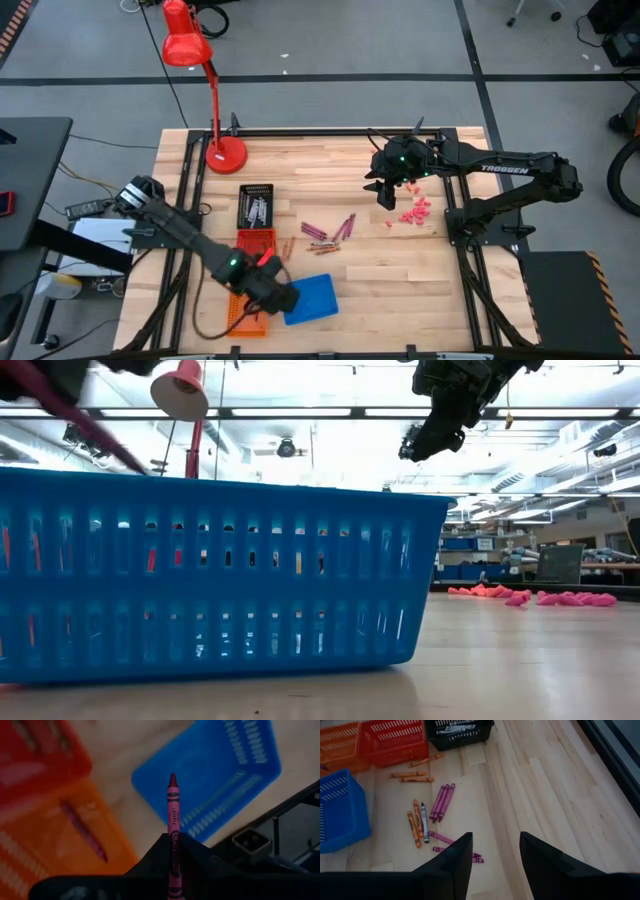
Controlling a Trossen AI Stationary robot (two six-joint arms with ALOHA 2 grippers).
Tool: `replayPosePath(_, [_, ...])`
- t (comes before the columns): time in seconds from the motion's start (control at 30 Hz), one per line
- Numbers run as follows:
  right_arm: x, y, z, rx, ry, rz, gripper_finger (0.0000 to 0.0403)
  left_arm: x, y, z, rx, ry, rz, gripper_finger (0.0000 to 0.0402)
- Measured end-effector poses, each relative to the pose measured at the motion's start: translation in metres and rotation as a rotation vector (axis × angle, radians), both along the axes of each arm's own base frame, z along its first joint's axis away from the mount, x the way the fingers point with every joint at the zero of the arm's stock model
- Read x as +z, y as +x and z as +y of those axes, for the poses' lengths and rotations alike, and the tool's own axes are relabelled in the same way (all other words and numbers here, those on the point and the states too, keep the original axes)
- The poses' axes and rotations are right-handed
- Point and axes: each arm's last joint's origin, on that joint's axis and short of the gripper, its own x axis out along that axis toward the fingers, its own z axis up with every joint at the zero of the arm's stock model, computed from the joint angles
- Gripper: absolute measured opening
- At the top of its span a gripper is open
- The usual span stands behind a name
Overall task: Sort crayons
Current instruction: Put the red crayon into the orange bin
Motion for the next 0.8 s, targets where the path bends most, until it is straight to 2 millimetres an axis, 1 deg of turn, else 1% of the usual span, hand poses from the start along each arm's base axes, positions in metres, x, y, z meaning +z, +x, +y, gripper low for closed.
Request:
replayPosePath(0.2, [0.000,0.000,0.000,0.011,-0.011,0.000,0.0167,-0.001,-0.022,-0.025,0.058,-0.044,0.047,0.0038])
replayPosePath(0.4, [0.000,0.000,0.000,0.013,-0.014,0.001,0.0167,-0.003,-0.044,-0.041,0.119,-0.052,0.114,0.0039])
replayPosePath(0.53, [0.000,0.000,0.000,0.013,-0.014,0.001,0.0167,-0.005,-0.054,-0.043,0.110,-0.008,0.165,0.0039])
replayPosePath(0.8, [0.000,0.000,0.000,0.007,-0.006,0.000,0.0167,-0.008,-0.064,-0.030,0.129,0.124,0.256,0.0039])
